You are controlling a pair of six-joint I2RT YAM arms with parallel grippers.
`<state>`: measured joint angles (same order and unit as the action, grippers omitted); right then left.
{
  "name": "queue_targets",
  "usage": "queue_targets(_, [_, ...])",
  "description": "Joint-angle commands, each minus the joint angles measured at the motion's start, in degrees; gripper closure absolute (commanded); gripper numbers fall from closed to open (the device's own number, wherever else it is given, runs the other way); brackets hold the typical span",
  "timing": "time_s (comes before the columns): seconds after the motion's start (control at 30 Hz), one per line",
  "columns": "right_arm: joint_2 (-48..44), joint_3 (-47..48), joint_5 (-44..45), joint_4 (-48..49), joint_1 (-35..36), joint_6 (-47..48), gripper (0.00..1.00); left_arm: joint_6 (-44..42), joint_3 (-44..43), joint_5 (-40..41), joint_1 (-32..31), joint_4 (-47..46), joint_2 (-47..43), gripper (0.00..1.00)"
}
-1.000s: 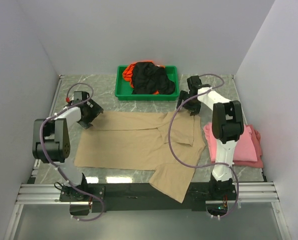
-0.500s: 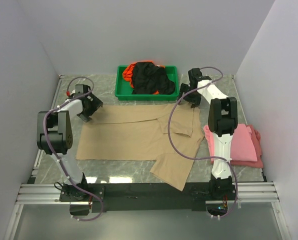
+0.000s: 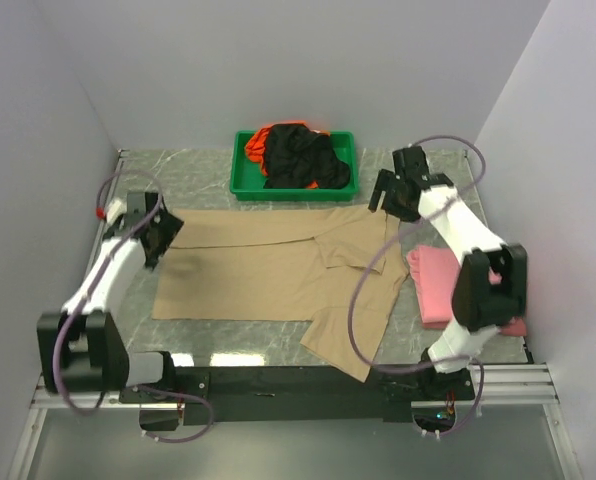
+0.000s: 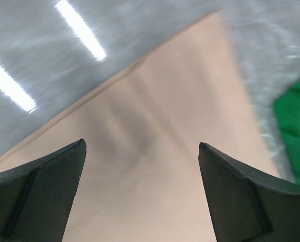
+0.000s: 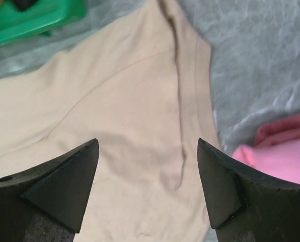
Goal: Fold and stack the t-shirts
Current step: Fold the tshirt
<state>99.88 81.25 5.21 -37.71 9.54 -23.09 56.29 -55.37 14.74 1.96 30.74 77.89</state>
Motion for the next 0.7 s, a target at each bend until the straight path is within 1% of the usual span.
queue_targets(0.0, [-9.42, -10.9, -0.02, 6.16, 2.67, -4.93, 0.15, 8.37, 10.0, 4.86, 0.15, 9.16, -8.41, 0.01])
queue_targets(0.03, [-12.39, -13.12, -0.64, 7.38, 2.85, -5.55, 0.15, 9.79, 12.37, 4.68, 0.15, 9.6, -10.89, 0.01])
queue_targets(0.07, [-13.99, -16.62, -2.38, 8.17, 3.37, -6.0, 0.15, 11.28, 16.57, 4.25, 0.15, 10.99, -13.26, 0.01])
queue_targets(0.1, [-15.31, -18.22, -3.27, 8.79, 4.25, -6.26, 0.15, 14.17, 18.44, 4.24, 0.15, 11.88, -17.64, 0.01])
queue_targets(0.13, [-16.46, -19.63, -3.89, 9.76, 4.95, -6.26, 0.15, 15.33, 20.2, 4.42, 0.15, 12.67, -19.77, 0.01])
queue_targets(0.17, [-18.56, -20.69, -4.33, 10.03, 5.48, -6.26, 0.15, 16.64, 23.09, 5.81, 0.15, 15.37, -21.79, 0.01])
queue_targets(0.2, [-19.36, -22.35, -4.33, 10.03, 6.53, -6.35, 0.15, 20.31, 24.34, 6.69, 0.15, 16.79, -25.12, 0.01])
queue_targets(0.23, [-20.5, -22.98, -4.25, 10.03, 6.89, -6.44, 0.15, 21.65, 25.48, 7.31, 0.07, 17.94, -26.81, 0.01])
queue_targets(0.27, [-21.03, -23.33, -3.81, 9.94, 7.16, -6.44, 0.15, 23.32, 27.58, 6.53, -0.02, 17.6, -29.87, 0.01])
queue_targets(0.37, [-21.83, -23.6, -3.89, 9.59, 7.86, -6.7, 0.15, 24.47, 30.84, 5.12, -0.02, 16.19, -33.14, 0.01])
queue_targets(0.4, [-21.92, -23.77, -3.72, 9.68, 7.86, -6.79, 0.15, 26.22, 31.29, 6.25, 0.06, 16.89, -34.11, 0.01])
queue_targets(0.47, [-22.27, -24.21, -3.63, 9.77, 8.12, -6.7, 0.15, 26.76, 31.91, 7.23, -0.02, 17.51, -34.12, 0.01])
queue_targets(0.57, [-22.36, -24.3, -2.75, 9.15, 8.04, -6.97, 0.15, 25.97, 32.26, 6.53, 0.06, 15.75, -32.81, 0.12])
queue_targets(0.6, [-22.36, -24.3, -2.66, 9.06, 8.21, -7.05, 0.15, 25.97, 32.26, 6.53, -0.02, 15.49, -32.28, 0.2])
queue_targets(0.67, [-22.97, -25.09, -3.02, 9.32, 8.04, -6.79, 0.15, 25.53, 32.78, 6.44, -0.02, 13.83, -30.35, 0.23])
